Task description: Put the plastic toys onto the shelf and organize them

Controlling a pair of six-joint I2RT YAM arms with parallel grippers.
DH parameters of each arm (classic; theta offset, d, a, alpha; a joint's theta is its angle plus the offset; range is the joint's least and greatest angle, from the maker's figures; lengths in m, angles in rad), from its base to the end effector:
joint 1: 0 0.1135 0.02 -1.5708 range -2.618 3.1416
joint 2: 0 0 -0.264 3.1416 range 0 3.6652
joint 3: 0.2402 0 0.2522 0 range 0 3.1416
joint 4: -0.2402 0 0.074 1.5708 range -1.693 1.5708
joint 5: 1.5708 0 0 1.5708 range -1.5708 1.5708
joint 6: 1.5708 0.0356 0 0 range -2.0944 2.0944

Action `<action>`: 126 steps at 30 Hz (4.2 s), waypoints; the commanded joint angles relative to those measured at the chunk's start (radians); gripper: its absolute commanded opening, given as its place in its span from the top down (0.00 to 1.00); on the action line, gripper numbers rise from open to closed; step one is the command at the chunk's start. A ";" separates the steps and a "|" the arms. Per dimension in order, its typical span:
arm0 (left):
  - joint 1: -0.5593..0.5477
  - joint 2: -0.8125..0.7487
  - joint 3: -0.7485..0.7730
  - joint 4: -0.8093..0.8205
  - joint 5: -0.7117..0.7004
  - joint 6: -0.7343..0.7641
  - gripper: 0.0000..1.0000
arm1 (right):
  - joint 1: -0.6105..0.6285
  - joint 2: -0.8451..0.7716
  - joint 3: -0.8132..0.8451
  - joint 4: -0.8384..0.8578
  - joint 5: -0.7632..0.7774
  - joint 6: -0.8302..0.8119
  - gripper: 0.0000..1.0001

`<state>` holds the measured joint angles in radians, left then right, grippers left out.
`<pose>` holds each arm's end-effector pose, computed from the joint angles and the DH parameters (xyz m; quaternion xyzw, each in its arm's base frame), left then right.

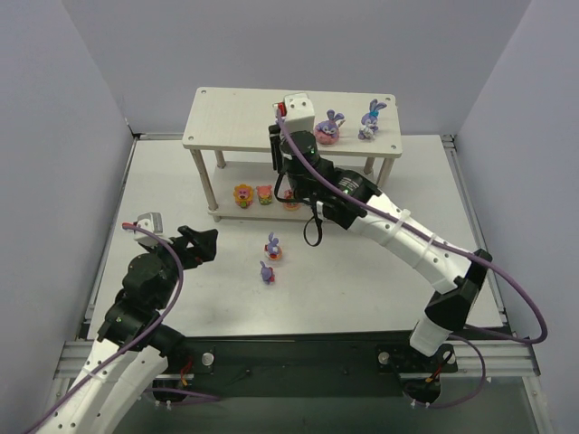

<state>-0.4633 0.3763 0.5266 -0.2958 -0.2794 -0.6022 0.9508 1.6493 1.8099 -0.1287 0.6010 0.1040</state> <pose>0.1071 -0.0425 0.2908 -0.1428 0.7411 -0.2381 0.6113 0.2350 0.2945 0.4784 -0.0792 0.6932 0.1674 0.6965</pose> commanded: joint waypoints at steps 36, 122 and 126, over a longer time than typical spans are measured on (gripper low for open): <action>-0.003 -0.004 -0.004 0.037 0.008 -0.004 0.03 | -0.107 0.132 0.192 -0.172 -0.017 0.175 0.94; -0.005 0.041 0.006 0.055 0.045 -0.005 0.02 | 0.006 -0.551 -0.642 -0.115 -0.304 0.159 0.30; -0.006 0.032 0.010 0.052 0.049 -0.005 0.03 | 0.020 -0.522 -0.790 -0.055 -0.440 0.138 0.29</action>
<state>-0.4633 0.4183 0.5167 -0.2878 -0.2493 -0.6022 0.9531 1.0847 1.1309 -0.2489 0.3267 0.2474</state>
